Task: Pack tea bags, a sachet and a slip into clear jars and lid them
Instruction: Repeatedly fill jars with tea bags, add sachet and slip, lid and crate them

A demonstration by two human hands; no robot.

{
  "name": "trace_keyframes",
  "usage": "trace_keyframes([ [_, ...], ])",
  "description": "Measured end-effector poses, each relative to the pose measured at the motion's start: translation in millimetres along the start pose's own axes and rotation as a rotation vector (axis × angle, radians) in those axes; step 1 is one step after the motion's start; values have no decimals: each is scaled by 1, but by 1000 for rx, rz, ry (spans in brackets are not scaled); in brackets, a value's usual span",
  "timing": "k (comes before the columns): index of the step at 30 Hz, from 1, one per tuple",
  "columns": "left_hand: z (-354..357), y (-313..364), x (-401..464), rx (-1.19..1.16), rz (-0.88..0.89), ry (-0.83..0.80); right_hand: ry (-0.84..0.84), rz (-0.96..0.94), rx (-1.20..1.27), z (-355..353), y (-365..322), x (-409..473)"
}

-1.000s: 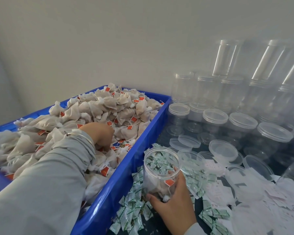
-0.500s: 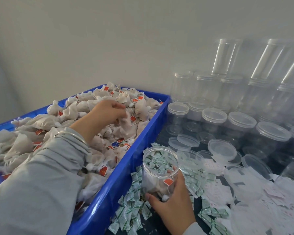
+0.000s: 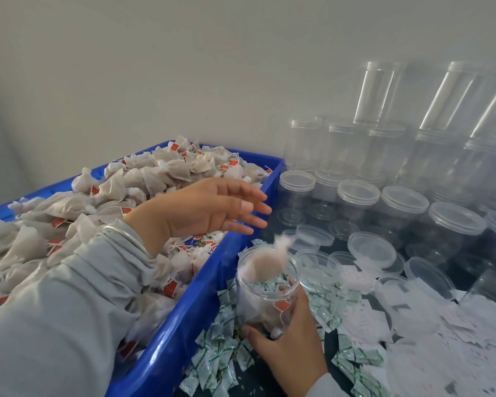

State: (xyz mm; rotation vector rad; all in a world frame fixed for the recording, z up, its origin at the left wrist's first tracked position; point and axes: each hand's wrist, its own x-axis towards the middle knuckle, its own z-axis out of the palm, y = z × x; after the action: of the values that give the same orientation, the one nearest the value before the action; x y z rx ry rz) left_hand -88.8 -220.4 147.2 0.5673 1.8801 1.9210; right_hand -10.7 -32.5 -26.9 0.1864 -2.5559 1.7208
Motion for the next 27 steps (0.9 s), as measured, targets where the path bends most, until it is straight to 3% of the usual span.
trace_keyframes([
  [4, -4, -3, 2, 86, -9, 55, 10, -5, -15, -2, -3, -1],
  [9, -20, -5, 11, 153, 18, 515, 6, -8, -8, -2, -7, -2],
  [13, -33, -14, 14, 501, -37, 718, 4, -12, 0, -3, -9, -3],
  [17, -39, -32, 18, 1041, -174, 576, -1, -14, 6, -3, -9, -3],
  [22, -49, -62, 25, 1353, -381, 347, -9, -20, 7, -4, -10, -3],
  [27, -58, -90, 33, 1565, -431, 330, -5, -21, 19, -4, -10, -4],
])
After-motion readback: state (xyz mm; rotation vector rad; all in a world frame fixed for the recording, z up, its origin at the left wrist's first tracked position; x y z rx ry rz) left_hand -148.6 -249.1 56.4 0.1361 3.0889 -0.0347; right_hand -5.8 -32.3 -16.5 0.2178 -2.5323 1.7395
